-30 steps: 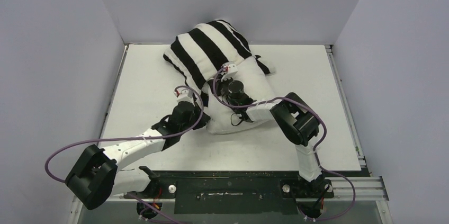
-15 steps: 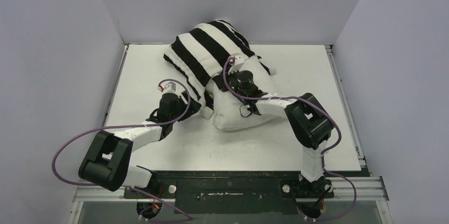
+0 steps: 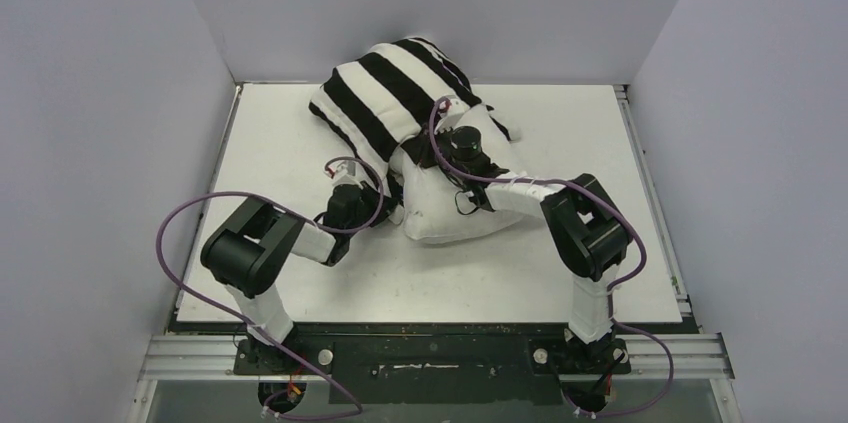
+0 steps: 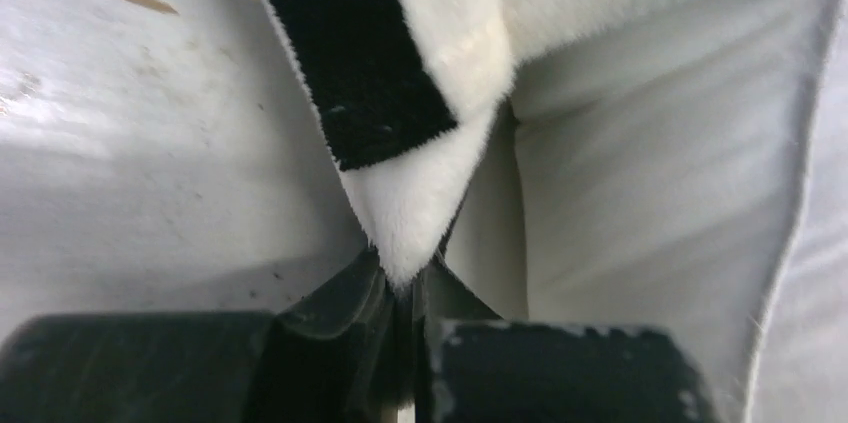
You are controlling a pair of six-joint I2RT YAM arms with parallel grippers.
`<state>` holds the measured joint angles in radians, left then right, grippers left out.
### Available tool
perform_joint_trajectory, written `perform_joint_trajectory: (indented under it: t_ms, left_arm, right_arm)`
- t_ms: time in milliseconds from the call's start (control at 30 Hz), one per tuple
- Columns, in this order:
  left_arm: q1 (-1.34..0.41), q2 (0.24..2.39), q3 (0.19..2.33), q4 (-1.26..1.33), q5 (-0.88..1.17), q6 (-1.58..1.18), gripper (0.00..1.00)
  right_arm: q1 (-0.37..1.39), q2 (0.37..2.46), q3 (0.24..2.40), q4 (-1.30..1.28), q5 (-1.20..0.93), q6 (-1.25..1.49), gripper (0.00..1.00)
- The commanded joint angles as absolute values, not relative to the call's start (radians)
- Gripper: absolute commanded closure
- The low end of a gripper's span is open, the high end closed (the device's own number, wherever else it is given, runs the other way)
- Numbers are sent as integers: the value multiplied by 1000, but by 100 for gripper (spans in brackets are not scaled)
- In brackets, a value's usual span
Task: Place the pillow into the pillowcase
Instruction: Stuff the pillow into the pillowcase.
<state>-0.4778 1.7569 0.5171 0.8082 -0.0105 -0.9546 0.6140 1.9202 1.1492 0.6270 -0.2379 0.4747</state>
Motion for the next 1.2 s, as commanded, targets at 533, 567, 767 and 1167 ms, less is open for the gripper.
perform_joint_trajectory:
  t_ms: [533, 567, 767, 1167]
  left_arm:
    - [-913, 1114, 641, 322, -312, -789, 100]
    - [-914, 1098, 682, 294, -308, -765, 100]
    - [-916, 1049, 1025, 144, -177, -679, 100]
    - [-859, 1309, 1354, 35, 61, -665, 100]
  right_arm:
    - [522, 1907, 1159, 938, -169, 804, 100]
    - [522, 1868, 1149, 934, -185, 819, 100]
    - [526, 1678, 1048, 970, -338, 1042, 100]
    - [517, 1544, 835, 951, -247, 1324, 80]
